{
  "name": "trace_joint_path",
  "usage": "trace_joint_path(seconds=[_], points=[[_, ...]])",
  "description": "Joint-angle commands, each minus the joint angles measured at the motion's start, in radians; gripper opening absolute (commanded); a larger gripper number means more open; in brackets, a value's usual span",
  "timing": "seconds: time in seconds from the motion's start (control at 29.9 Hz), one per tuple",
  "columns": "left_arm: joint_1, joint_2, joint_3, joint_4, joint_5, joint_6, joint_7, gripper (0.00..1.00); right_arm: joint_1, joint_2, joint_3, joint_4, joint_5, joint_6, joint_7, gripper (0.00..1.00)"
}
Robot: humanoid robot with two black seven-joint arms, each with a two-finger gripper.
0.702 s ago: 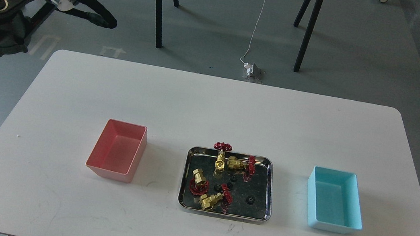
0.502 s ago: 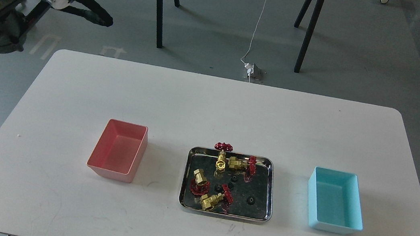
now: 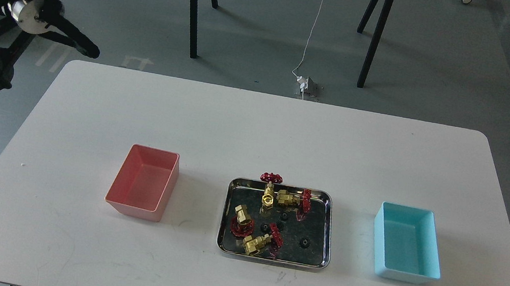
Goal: Place valve in pink box and gear in blue box
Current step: 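Move the left arm from rest toward the steel tray, then grasp a brass valve with red handle on the tray with the left gripper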
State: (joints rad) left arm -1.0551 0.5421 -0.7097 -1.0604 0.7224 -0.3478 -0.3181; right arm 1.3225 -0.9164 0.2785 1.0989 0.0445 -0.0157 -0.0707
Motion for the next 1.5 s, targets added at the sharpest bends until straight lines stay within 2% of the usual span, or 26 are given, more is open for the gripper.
trace_joint_path(seconds=[0.0, 0.13, 0.23, 0.33, 0.4, 0.47, 0.53, 0.64, 0.97, 1.1, 1.47], points=[[0.078, 0.068, 0.039, -0.166, 0.314, 0.117, -0.006, 0.87, 0.009, 0.001, -0.001, 0.003, -0.009, 0.000, 0.000, 0.99], [0.180, 0.075, 0.046, -0.286, 0.705, 0.272, -0.015, 0.87, 0.035, -0.005, -0.001, 0.001, -0.064, 0.003, -0.004, 0.99], [0.249, 0.058, 0.049, -0.314, 0.930, 0.400, -0.006, 0.89, 0.058, -0.006, -0.001, -0.001, -0.087, 0.003, -0.008, 0.99], [0.309, 0.035, 0.123, -0.326, 1.156, 0.539, -0.002, 0.90, 0.086, -0.004, -0.001, -0.001, -0.092, 0.003, -0.009, 0.99], [0.342, 0.029, 0.189, -0.325, 1.357, 0.640, 0.013, 0.90, 0.102, -0.006, -0.002, -0.002, -0.092, 0.003, -0.011, 0.99], [0.397, 0.027, 0.242, -0.314, 1.459, 0.710, 0.056, 0.91, 0.118, -0.006, -0.002, -0.002, -0.092, 0.003, -0.011, 0.99], [0.475, 0.018, 0.250, -0.313, 1.459, 0.724, 0.076, 0.91, 0.126, -0.006, -0.004, -0.002, -0.092, 0.003, -0.012, 0.99], [0.573, -0.051, 0.254, -0.271, 1.459, 0.725, 0.079, 0.91, 0.126, -0.007, -0.005, -0.002, -0.094, 0.003, -0.012, 0.99], [0.656, -0.290, 0.276, -0.040, 1.459, 0.727, 0.079, 0.91, 0.121, -0.007, -0.007, -0.004, -0.133, -0.003, -0.012, 0.99], [0.705, -0.300, 0.302, -0.027, 1.459, 0.727, 0.076, 0.91, 0.124, -0.007, -0.007, -0.004, -0.133, -0.003, -0.012, 0.99], [0.707, -0.312, 0.342, 0.054, 1.459, 0.725, 0.059, 0.91, 0.126, -0.006, -0.002, -0.002, -0.133, -0.007, -0.014, 0.99]])
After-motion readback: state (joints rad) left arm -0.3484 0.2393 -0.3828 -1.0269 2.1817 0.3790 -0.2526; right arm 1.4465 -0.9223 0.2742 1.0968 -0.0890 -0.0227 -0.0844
